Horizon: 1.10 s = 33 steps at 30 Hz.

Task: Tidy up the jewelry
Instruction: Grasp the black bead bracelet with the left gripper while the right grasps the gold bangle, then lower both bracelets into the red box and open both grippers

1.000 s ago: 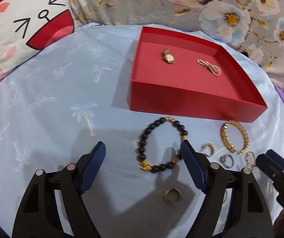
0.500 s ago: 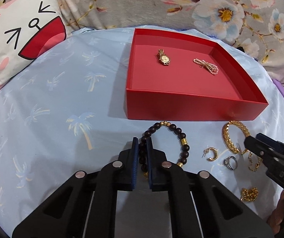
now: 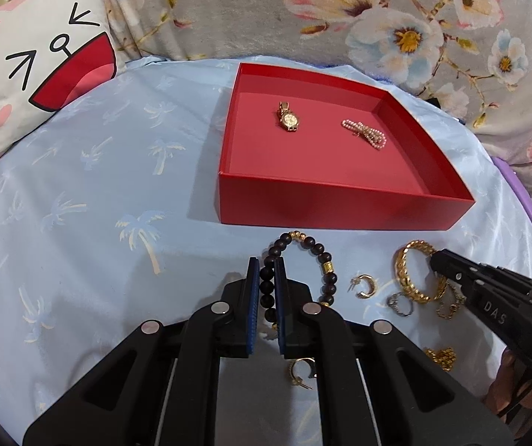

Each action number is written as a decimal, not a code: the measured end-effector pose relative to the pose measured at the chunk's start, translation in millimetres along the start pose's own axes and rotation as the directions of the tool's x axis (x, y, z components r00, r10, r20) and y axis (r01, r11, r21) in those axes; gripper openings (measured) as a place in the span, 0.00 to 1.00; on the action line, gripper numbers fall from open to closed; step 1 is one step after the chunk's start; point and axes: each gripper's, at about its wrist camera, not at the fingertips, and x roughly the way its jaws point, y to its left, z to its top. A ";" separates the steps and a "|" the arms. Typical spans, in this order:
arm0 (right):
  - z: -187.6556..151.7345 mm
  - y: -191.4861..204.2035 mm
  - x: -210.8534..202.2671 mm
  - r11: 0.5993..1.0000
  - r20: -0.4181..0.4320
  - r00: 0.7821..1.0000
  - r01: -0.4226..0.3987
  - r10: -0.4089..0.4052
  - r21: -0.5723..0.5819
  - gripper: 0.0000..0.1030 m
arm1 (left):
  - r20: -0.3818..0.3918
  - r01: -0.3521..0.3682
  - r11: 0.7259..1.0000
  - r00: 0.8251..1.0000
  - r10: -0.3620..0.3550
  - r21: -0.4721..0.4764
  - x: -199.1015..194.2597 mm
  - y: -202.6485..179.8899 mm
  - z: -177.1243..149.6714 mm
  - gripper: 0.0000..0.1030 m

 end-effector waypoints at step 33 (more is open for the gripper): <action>101.3 -1.7 -8.0 0.999 0.114 0.993 -0.033 0.032 0.004 0.04 | 0.171 0.118 0.992 0.977 -0.126 0.054 -18.0 -40.8 134.8 0.07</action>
